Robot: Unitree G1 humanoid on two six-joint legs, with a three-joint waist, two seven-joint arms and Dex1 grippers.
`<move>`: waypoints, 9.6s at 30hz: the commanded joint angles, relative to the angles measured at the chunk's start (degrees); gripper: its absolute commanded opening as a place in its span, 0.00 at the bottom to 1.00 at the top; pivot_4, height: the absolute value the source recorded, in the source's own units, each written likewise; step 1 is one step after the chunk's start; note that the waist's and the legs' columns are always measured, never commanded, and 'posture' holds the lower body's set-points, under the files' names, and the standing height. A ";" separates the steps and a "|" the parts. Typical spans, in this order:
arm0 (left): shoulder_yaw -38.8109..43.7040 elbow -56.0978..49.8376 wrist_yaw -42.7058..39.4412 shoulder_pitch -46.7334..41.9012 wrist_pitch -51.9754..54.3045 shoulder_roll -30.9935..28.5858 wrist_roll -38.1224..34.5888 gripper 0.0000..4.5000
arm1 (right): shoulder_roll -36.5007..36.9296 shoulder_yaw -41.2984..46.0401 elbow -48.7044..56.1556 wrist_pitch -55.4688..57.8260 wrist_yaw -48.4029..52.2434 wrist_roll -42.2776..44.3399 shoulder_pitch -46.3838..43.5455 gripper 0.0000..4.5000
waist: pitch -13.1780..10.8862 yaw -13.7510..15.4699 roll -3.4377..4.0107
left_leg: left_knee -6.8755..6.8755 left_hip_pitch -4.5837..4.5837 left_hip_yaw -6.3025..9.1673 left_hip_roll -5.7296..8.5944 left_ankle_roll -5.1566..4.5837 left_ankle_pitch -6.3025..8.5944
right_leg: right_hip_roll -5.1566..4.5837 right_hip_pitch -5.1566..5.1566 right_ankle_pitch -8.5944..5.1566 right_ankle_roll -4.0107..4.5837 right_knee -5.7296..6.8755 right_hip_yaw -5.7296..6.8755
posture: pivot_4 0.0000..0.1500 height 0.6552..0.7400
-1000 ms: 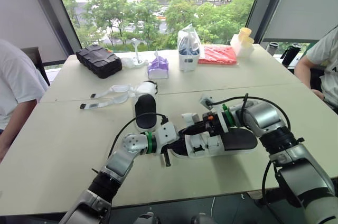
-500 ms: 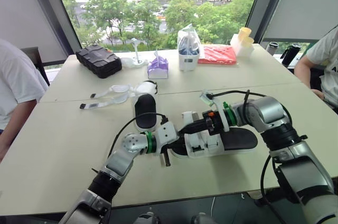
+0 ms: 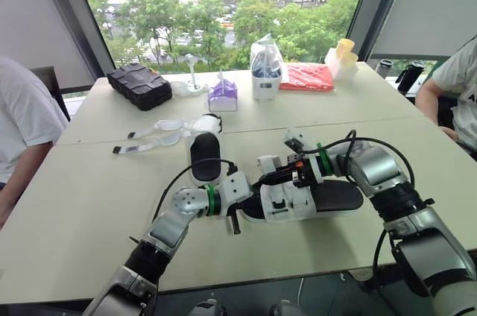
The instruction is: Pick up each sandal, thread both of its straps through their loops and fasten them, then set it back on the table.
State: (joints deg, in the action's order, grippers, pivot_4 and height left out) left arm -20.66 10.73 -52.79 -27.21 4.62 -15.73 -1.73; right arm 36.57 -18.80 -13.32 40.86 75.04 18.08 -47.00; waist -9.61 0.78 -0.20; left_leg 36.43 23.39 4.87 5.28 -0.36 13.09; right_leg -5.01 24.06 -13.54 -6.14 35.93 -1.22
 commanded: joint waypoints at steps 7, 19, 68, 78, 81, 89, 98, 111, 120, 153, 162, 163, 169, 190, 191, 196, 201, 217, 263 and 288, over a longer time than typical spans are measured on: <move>-1.23 0.86 -0.22 0.44 0.49 -0.17 1.03 0.00 | 1.17 0.80 7.06 -1.95 0.63 -0.95 1.97 0.01 | 0.00 0.01 0.00 | 0.00 0.00 0.01 0.00 0.00 0.00 | -0.01 0.00 0.00 0.00 0.00 0.00 | 1.00 1.00; -1.22 0.86 -0.10 0.48 0.46 -0.08 1.03 0.00 | -0.36 1.58 8.86 -4.94 -3.17 -1.46 4.16 0.01 | 0.00 0.00 0.00 | 0.00 0.00 0.01 0.00 0.00 0.00 | -0.01 -0.01 0.00 0.00 0.00 -0.02 | 1.00 1.00; -1.18 3.00 -0.40 -0.85 -0.95 0.40 1.10 0.00 | 7.74 5.78 19.28 16.63 0.55 9.96 3.06 0.99 | -0.01 0.09 -0.02 | 0.06 0.03 0.04 -0.02 -0.01 0.00 | -0.05 -0.07 -0.01 0.00 -0.09 0.02 | 1.00 1.00; -1.24 2.63 -0.25 -0.37 -0.96 0.33 1.16 0.00 | 5.22 6.06 16.85 22.58 -1.49 14.03 0.79 0.50 | -0.01 0.12 -0.02 | 0.07 0.04 0.05 -0.02 0.00 0.00 | -0.05 -0.07 -0.01 0.00 -0.08 0.01 | 1.00 1.00; -1.23 2.66 -0.17 -0.36 -0.97 0.33 1.19 0.00 | 5.30 5.61 16.85 22.64 -1.50 14.18 0.76 0.18 | -0.01 0.11 -0.02 | 0.07 0.04 0.05 -0.02 0.00 0.00 | -0.05 -0.07 -0.01 0.00 -0.08 0.02 | 1.00 1.00; -1.26 2.53 -0.15 -0.32 -0.91 0.33 1.14 0.00 | 6.41 3.68 17.70 21.29 -1.42 13.17 1.74 0.02 | -0.01 0.05 -0.02 | 0.06 0.05 0.04 -0.02 0.00 0.01 | -0.04 -0.05 -0.01 0.00 -0.08 0.03 | 1.00 1.00; -1.35 2.34 -0.29 -0.20 -0.84 0.35 1.12 0.00 | 8.97 -0.95 20.36 9.38 -1.30 6.52 7.37 0.02 | -0.01 0.03 -0.03 | 0.08 0.05 0.03 -0.02 -0.01 0.01 | -0.04 -0.08 -0.01 -0.01 -0.12 0.05 | 1.00 1.00; -1.35 2.34 -0.35 -0.27 -0.87 0.25 1.17 0.00 | 11.44 1.28 20.67 8.64 2.28 7.00 6.28 0.53 | -0.01 0.03 -0.03 | 0.09 0.05 0.04 -0.02 -0.01 0.01 | -0.03 -0.09 -0.01 -0.01 -0.13 0.06 | 1.00 1.00; -1.35 1.40 -0.13 0.27 -0.38 0.20 1.07 0.00 | 19.26 8.92 25.87 14.21 3.19 12.33 7.43 0.99 | -0.02 0.08 -0.03 | 0.09 0.05 0.04 -0.03 -0.01 0.01 | -0.04 -0.11 -0.01 0.00 -0.17 0.06 | 1.00 1.00; -1.68 1.38 -1.11 -0.04 -0.17 0.00 0.78 0.00 | 12.42 11.77 33.98 12.23 -12.78 16.51 30.64 0.99 | -0.04 1.39 -0.08 | 0.11 0.09 -0.04 -0.15 -0.08 0.05 | -0.05 -0.22 -0.01 0.04 -0.52 0.15 | 1.00 1.00; -1.59 0.74 -0.90 0.37 0.21 -0.28 0.80 0.00 | 9.49 8.77 29.57 12.21 -13.62 15.00 28.03 0.45 | -0.04 1.40 -0.08 | 0.12 0.06 -0.04 -0.15 -0.08 0.05 | -0.04 -0.24 -0.01 0.04 -0.52 0.15 | 1.00 1.00; -1.58 0.70 -0.89 0.36 0.29 -0.25 0.78 0.00 | 9.25 8.51 29.07 12.16 -13.69 14.72 27.80 0.33 | -0.04 1.41 -0.08 | 0.12 0.06 -0.04 -0.15 -0.08 0.05 | -0.04 -0.24 -0.01 0.04 -0.52 0.15 | 1.00 1.00; -1.53 0.57 -0.79 0.36 0.52 -0.19 0.74 0.00 | 9.93 7.15 28.86 12.93 -12.48 14.46 27.94 0.01 | -0.03 1.38 -0.08 | 0.15 0.01 -0.03 -0.15 -0.08 0.05 | -0.03 -0.31 -0.01 0.05 -0.51 0.16 | 1.00 1.00; -3.30 -0.28 -1.33 1.51 0.11 -1.07 2.14 0.00 | 18.94 6.15 36.79 12.02 -4.33 15.83 30.70 0.01 | -0.04 1.46 -0.09 | 0.15 0.00 0.02 -0.16 -0.13 0.09 | -0.05 -0.40 -0.02 0.04 -0.64 0.28 | 1.00 1.00; -3.44 -0.19 -1.39 1.52 -0.05 -1.13 2.33 0.00 | 19.87 8.98 38.01 12.73 -3.61 17.82 28.95 0.01 | -0.04 1.46 -0.07 | 0.15 0.01 0.02 -0.16 -0.13 0.09 | -0.06 -0.40 -0.02 0.04 -0.64 0.28 | 1.00 1.00; -3.66 0.59 -1.40 1.11 -0.61 -0.95 2.57 0.00 | 19.15 13.24 35.57 15.60 -4.06 21.96 18.51 0.01 | -0.05 1.41 -0.12 | 0.15 -0.02 0.02 -0.19 -0.12 0.10 | -0.06 -0.43 -0.02 0.05 -0.64 0.29 | 1.00 1.00; -3.76 1.34 -1.36 0.55 -1.08 -0.64 2.59 0.00 | 15.68 8.72 27.93 13.47 -4.46 17.28 11.64 0.01 | -0.07 1.45 -0.15 | 0.13 0.11 0.01 -0.18 -0.14 0.10 | -0.10 -0.32 -0.01 0.04 -0.70 0.31 | 1.00 1.00; -3.07 0.37 -0.81 1.21 -0.81 -1.46 2.44 0.00 | 8.13 -0.22 7.07 2.75 -2.25 3.88 4.30 0.99 | -0.04 1.25 -0.12 | 0.17 -0.06 0.00 -0.18 -0.12 0.09 | -0.05 -0.42 0.04 0.11 -0.61 0.31 | 1.00 1.00; -6.42 -1.69 -4.00 2.63 -2.15 -4.34 4.15 0.00 | -0.17 5.42 -3.41 5.85 13.97 0.27 -13.65 0.02 | -0.03 -0.10 -0.06 | -0.17 0.10 0.00 -0.08 -0.03 0.05 | -0.07 0.12 0.16 0.01 -0.32 0.23 | 1.00 1.00; -7.67 -1.15 -5.20 3.58 -4.48 -4.88 6.00 0.00 | -7.58 0.70 -35.32 -15.18 8.68 -12.68 -18.18 0.02 | 0.01 -0.24 -0.02 | -0.19 0.00 -0.09 -0.08 0.08 -0.04 | -0.03 0.23 0.15 0.03 0.00 0.11 | 1.00 1.00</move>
State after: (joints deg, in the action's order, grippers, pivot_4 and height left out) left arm -24.08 7.73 -56.29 -26.20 -1.64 -20.02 1.60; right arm 28.62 -19.64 -48.24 26.89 83.83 6.28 -62.70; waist -9.60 0.54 -0.22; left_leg 36.24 23.38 4.77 5.20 -0.28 13.05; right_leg -5.04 24.29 -13.38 -6.11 35.94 -1.12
